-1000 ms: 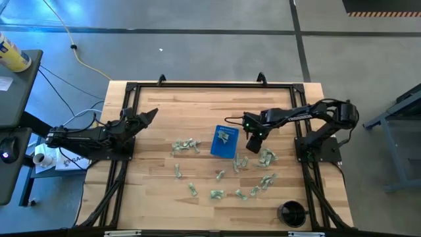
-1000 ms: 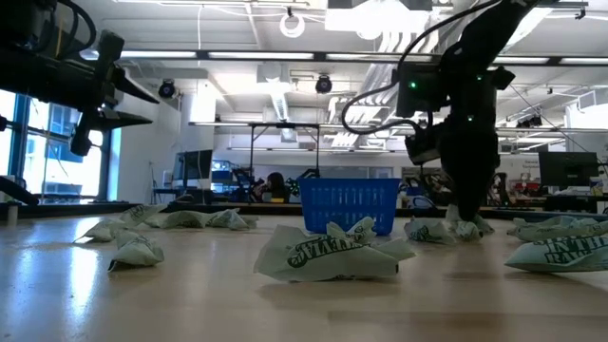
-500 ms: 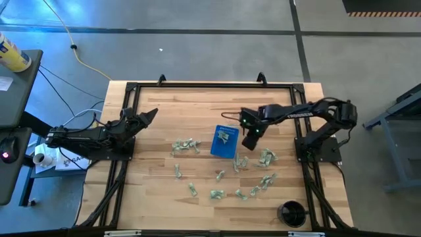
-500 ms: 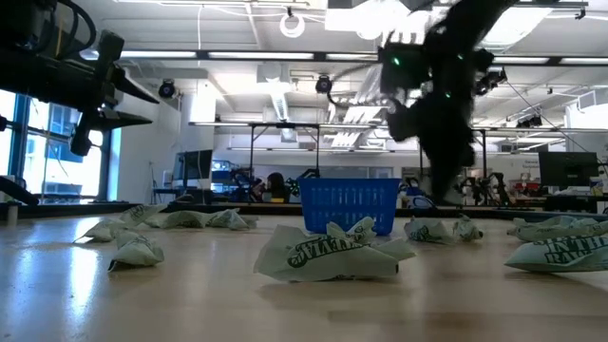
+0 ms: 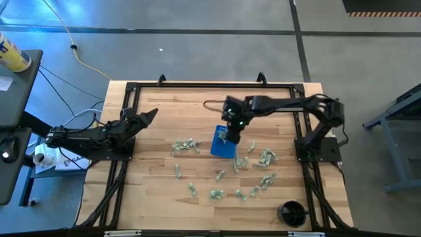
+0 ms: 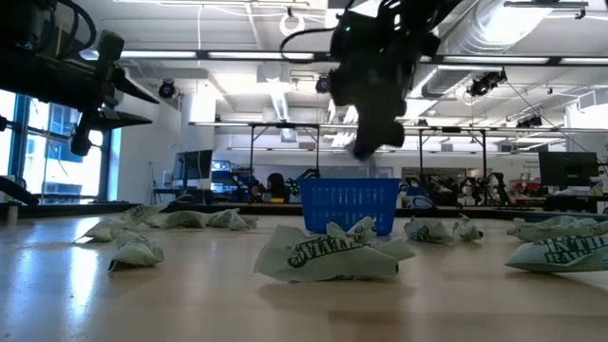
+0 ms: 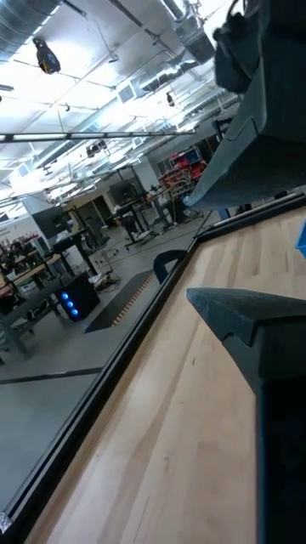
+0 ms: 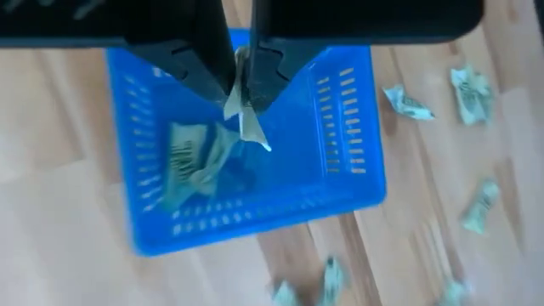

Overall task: Pick and place Stevia / Truvia into bins
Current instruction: Put the stevia packet into the blue basket

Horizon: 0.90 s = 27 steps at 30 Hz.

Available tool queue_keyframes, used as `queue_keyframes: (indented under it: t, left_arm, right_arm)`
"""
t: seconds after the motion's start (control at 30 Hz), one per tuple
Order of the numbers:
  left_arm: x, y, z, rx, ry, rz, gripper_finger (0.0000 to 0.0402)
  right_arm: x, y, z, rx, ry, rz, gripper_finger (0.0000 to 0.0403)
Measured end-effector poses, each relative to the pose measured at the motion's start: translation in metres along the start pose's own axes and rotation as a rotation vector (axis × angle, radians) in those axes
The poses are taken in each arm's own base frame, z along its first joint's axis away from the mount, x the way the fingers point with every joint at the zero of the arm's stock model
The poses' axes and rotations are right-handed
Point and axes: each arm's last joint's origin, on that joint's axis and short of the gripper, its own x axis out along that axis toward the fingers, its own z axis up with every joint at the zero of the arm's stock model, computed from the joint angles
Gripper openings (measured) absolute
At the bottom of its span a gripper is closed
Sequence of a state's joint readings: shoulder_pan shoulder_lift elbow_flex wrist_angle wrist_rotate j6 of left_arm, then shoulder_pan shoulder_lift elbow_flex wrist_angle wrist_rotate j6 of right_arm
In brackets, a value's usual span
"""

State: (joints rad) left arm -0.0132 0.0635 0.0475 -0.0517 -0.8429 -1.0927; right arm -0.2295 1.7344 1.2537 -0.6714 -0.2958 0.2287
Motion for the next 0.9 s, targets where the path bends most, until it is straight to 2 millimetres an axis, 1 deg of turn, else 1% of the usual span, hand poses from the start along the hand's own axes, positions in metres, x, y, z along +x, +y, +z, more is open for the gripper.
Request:
queue_keyframes:
  t: [0.07, 0.13, 0.2, 0.27, 0.37, 0.47, 0.53, 0.63, 0.7, 0.8, 0.9]
  left_arm:
    - [0.0, 0.0, 0.0, 0.02, 0.009, -0.005, 0.0195]
    - [0.0, -0.001, -0.001, 0.027, 0.025, -0.014, 0.0195]
    - [0.0, -0.001, -0.001, 0.03, 0.05, -0.029, 0.0195]
    - [0.0, -0.002, -0.002, 0.031, 0.081, -0.048, 0.0195]
    - [0.0, -0.002, -0.004, 0.047, 0.125, -0.074, 0.0195]
    - [0.0, -0.003, -0.004, 0.062, 0.138, -0.083, 0.0195]
    - [0.0, -0.003, -0.004, 0.059, 0.143, -0.086, 0.0193]
    - [-0.001, -0.003, -0.005, 0.03, 0.186, -0.107, 0.018]
    - [-0.001, -0.005, -0.006, 0.019, 0.224, -0.124, 0.0166]
    - [-0.002, -0.01, -0.003, 0.045, 0.268, -0.122, 0.0145]
    - [-0.005, -0.02, 0.004, 0.102, 0.313, -0.092, 0.0127]
  right_arm:
    - [0.017, 0.002, 0.0, -0.008, 0.043, -0.007, 0.005]
    - [0.03, 0.006, 0.0, -0.005, 0.076, -0.011, 0.0075]
    - [0.033, 0.01, 0.001, -0.011, 0.089, -0.014, 0.0103]
    - [0.031, 0.015, 0.004, -0.025, 0.077, -0.042, 0.0133]
    - [0.02, 0.021, 0.006, -0.067, 0.062, -0.161, 0.0176]
    - [0.005, 0.029, 0.01, -0.123, 0.042, -0.287, 0.0212]
    - [-0.005, 0.032, 0.011, -0.136, 0.052, -0.341, 0.0229]
    - [-0.013, 0.033, 0.01, -0.114, 0.059, -0.373, 0.0243]
    - [-0.019, 0.033, 0.005, -0.084, 0.071, -0.396, 0.0245]
    - [-0.025, 0.032, -0.009, -0.055, 0.104, -0.439, 0.0242]
    - [-0.028, 0.034, -0.027, -0.03, 0.138, -0.485, 0.0239]
